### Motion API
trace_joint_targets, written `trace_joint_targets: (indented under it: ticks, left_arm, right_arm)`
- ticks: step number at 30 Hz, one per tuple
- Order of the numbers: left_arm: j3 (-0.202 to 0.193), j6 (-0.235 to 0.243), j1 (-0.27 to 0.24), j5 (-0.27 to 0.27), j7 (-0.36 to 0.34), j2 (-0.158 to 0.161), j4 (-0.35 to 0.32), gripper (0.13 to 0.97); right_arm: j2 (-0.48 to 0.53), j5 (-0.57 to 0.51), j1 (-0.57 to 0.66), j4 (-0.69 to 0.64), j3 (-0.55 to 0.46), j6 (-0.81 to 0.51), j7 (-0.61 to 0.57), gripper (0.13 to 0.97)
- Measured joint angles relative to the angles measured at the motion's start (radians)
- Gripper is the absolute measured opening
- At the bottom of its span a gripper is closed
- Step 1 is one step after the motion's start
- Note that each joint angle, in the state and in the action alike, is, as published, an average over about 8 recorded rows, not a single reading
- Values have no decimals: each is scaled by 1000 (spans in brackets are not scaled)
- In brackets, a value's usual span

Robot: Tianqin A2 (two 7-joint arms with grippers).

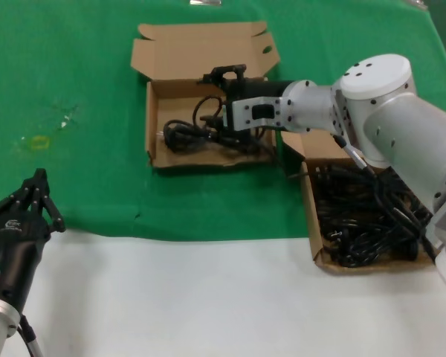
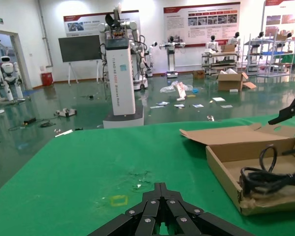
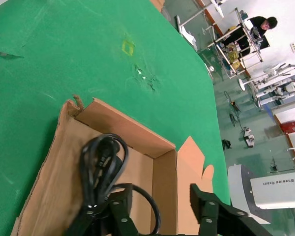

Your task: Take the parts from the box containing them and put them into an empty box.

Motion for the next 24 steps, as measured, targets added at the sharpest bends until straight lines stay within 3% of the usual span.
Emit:
trace_joint_targets:
  ticks: [6,12,14,18,24]
  left_arm:
    - [0,0,0,0,0,0,0,162]
    - [0,0,0,0,0,0,0,168]
    - [0,0,0,0,0,0,0,192]
    - [0,0,0,0,0,0,0,240]
    - [0,0,0,0,0,0,0,327]
  right_arm:
    - [0,0,0,0,0,0,0,461]
    - [0,0,0,0,0,0,0,622]
    - [0,0,0,0,0,0,0,676]
    - [1,-1,-5,5,3,2,3,676]
    - [12,-17,-54,60,42,23,45,802]
